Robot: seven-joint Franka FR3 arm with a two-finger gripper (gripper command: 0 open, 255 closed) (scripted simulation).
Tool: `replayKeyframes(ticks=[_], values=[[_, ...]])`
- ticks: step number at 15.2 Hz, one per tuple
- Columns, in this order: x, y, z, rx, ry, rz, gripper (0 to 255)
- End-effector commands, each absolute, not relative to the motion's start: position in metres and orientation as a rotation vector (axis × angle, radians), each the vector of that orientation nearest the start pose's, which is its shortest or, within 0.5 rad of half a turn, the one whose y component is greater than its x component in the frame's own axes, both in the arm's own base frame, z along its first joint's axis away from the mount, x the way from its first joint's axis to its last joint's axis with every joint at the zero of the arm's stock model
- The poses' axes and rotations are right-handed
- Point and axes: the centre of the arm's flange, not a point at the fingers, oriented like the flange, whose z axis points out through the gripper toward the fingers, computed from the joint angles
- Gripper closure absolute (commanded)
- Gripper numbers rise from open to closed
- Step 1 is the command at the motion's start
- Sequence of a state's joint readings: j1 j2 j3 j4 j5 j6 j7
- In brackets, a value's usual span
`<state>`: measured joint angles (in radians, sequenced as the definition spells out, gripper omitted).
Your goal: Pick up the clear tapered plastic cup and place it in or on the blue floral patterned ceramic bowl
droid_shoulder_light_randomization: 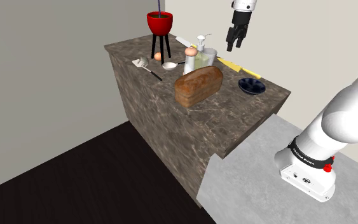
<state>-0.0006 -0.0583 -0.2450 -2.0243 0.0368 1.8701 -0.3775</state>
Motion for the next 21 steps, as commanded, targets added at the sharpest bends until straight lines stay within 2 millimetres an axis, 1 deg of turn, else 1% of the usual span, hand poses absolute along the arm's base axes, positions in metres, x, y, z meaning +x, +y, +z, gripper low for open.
replayKeyframes(ticks=[1, 13, 14, 20, 21], values=[[0.535, -0.138, 0.458, -3.051, -0.19, 0.103, 0], [0.668, -0.199, 0.413, -3.006, -0.22, 0.014, 0], [0.671, -0.201, 0.412, -3.005, -0.221, 0.012, 0], [0.671, -0.197, 0.381, -3.005, -0.221, 0.012, 0], [0.671, -0.196, 0.372, -3.005, -0.221, 0.012, 0]])
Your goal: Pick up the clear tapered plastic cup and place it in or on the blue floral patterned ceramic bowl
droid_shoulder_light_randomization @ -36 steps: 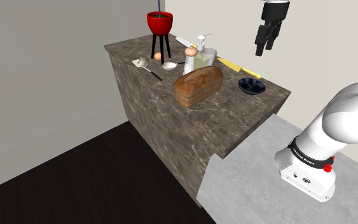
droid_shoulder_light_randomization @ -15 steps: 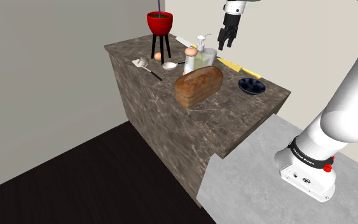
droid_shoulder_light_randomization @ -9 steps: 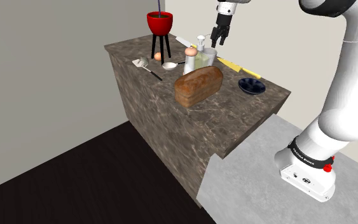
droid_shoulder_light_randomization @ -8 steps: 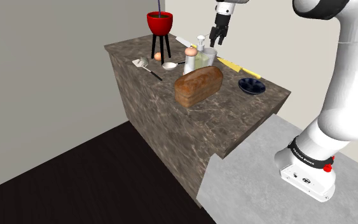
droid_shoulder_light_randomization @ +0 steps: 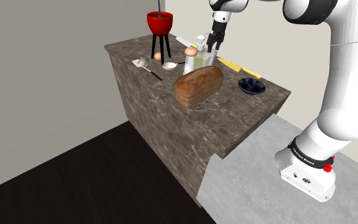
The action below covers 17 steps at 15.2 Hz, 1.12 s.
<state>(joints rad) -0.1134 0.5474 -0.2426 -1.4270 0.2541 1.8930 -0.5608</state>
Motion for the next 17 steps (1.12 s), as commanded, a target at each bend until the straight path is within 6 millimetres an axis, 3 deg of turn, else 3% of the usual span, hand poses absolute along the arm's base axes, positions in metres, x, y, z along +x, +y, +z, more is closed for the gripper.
replayKeyframes(ticks=[1, 8, 9, 17], values=[[0.6705, -0.1956, 0.3723, -3.005, -0.221, 0.012, 0], [0.6705, -0.1956, 0.3724, -3.005, -0.221, 0.012, 0], [0.6705, -0.1956, 0.3724, -3.005, -0.221, 0.012, 255], [0.6701, -0.1953, 0.3724, -3.005, -0.221, 0.012, 255]])
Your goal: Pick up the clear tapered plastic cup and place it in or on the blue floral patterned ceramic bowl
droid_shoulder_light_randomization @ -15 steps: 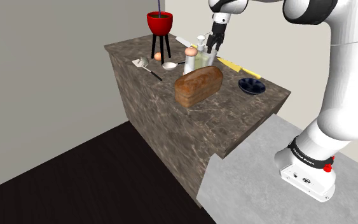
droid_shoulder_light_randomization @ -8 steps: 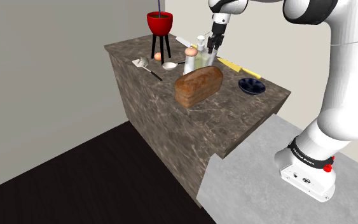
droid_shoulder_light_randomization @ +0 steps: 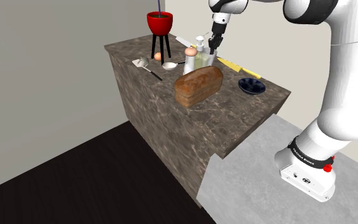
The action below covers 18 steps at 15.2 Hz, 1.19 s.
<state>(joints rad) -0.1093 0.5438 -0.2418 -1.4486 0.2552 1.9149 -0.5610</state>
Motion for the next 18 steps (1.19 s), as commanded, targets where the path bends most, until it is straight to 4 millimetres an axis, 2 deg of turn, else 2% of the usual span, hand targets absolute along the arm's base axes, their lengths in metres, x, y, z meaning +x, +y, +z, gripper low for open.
replayKeyframes(ticks=[1, 18], values=[[0.671, -0.196, 0.372, -3.005, -0.221, 0.012, 255], [0.671, -0.196, 0.462, -3.005, -0.221, 0.012, 255]])
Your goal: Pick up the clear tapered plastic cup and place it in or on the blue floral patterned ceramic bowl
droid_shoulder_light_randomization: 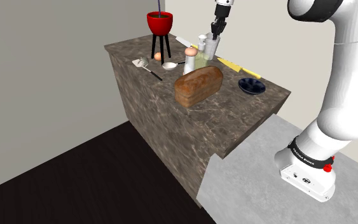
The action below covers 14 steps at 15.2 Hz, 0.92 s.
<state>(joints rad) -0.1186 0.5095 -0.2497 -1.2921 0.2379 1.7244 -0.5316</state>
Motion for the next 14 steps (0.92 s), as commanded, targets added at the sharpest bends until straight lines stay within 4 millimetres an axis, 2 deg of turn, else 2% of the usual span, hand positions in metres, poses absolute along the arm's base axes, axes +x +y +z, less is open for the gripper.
replayKeyframes(ticks=[1, 5, 14], values=[[0.671, -0.196, 0.467, -3.005, -0.221, 0.012, 255], [0.671, -0.196, 0.484, -3.005, -0.221, 0.012, 255], [0.554, -0.213, 0.503, -3.005, -0.221, 0.012, 255]])
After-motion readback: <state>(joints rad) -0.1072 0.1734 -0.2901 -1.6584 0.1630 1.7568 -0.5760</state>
